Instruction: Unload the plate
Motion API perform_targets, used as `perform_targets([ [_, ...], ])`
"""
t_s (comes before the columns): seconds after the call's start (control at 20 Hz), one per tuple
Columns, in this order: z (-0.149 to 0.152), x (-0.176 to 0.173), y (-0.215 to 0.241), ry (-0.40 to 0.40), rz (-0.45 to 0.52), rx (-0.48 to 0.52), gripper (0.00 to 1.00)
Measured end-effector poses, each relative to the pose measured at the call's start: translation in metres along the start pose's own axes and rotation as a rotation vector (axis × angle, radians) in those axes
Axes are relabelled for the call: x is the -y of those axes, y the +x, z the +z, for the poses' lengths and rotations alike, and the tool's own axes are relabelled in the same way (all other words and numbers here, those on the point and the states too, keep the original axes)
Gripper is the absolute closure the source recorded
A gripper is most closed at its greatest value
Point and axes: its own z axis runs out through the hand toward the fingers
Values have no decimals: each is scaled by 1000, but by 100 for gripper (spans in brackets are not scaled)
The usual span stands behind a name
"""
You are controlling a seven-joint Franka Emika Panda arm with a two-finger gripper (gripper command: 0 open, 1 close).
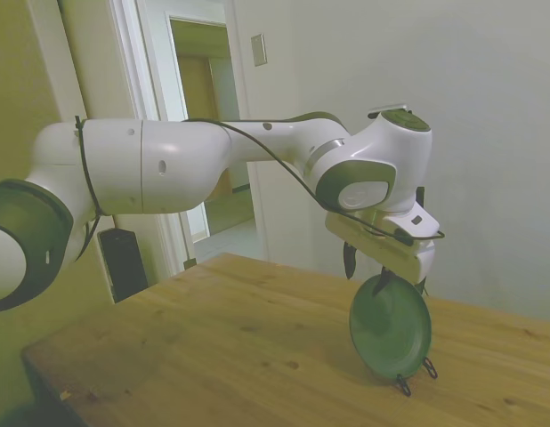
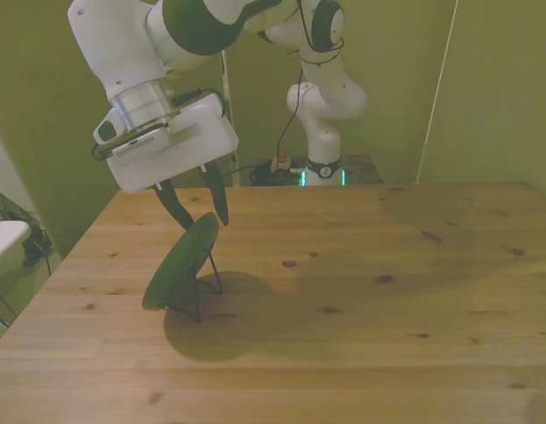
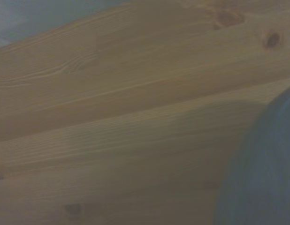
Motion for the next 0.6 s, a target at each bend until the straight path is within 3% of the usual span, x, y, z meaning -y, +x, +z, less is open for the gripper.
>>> perform_targets([
  [0.6, 6, -9, 7, -6, 15, 5, 100],
])
